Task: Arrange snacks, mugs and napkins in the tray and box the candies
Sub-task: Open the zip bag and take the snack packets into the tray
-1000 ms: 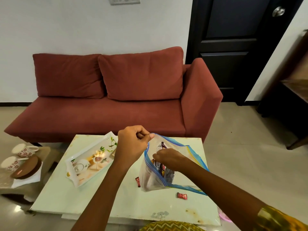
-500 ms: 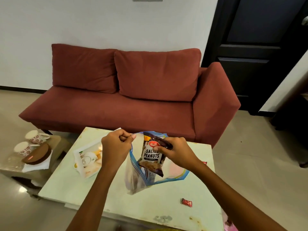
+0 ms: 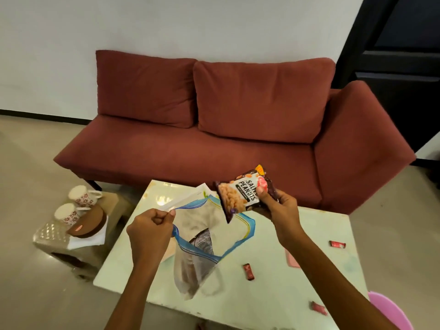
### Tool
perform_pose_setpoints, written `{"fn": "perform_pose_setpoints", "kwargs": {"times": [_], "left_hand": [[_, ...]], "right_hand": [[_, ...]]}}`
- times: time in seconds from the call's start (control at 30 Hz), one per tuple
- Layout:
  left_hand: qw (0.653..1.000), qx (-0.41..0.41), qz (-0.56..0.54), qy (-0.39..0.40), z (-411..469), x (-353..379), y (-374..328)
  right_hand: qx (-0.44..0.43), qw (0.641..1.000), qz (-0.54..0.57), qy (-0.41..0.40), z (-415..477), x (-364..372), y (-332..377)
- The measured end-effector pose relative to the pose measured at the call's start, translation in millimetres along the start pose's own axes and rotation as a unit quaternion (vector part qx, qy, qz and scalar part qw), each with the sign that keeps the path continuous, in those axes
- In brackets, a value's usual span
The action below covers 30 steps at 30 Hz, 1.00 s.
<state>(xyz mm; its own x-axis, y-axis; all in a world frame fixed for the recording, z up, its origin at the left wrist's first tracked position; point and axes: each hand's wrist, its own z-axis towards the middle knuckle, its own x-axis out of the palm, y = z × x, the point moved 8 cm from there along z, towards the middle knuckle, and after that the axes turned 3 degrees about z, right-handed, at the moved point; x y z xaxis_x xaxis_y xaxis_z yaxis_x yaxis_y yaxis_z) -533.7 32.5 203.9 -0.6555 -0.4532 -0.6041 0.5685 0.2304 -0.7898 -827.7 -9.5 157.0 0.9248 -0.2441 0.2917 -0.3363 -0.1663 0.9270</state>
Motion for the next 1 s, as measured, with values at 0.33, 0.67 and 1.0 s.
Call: {"fn": "perform_pose_setpoints", "kwargs": {"times": [0.33,0.67,1.0], "left_hand": [[0.996,-0.078,-0.041,0.033,81.8,3.8,97.5],[0.992,-0.115,-0.057,-0.003,131.7,49.1,171.6],[0.975,-0.159,-0.156,-0.02,137.8,95.5,209.6]], "right_hand": [[0.076,0.971,0.013,-0.225,64.8,18.0,-126.6],[0.117,0.957,-0.141,-0.227,164.9,7.9,-252.7],[0.127,0.931,-0.306,-0.153,247.8,-6.8,-348.2]]}}
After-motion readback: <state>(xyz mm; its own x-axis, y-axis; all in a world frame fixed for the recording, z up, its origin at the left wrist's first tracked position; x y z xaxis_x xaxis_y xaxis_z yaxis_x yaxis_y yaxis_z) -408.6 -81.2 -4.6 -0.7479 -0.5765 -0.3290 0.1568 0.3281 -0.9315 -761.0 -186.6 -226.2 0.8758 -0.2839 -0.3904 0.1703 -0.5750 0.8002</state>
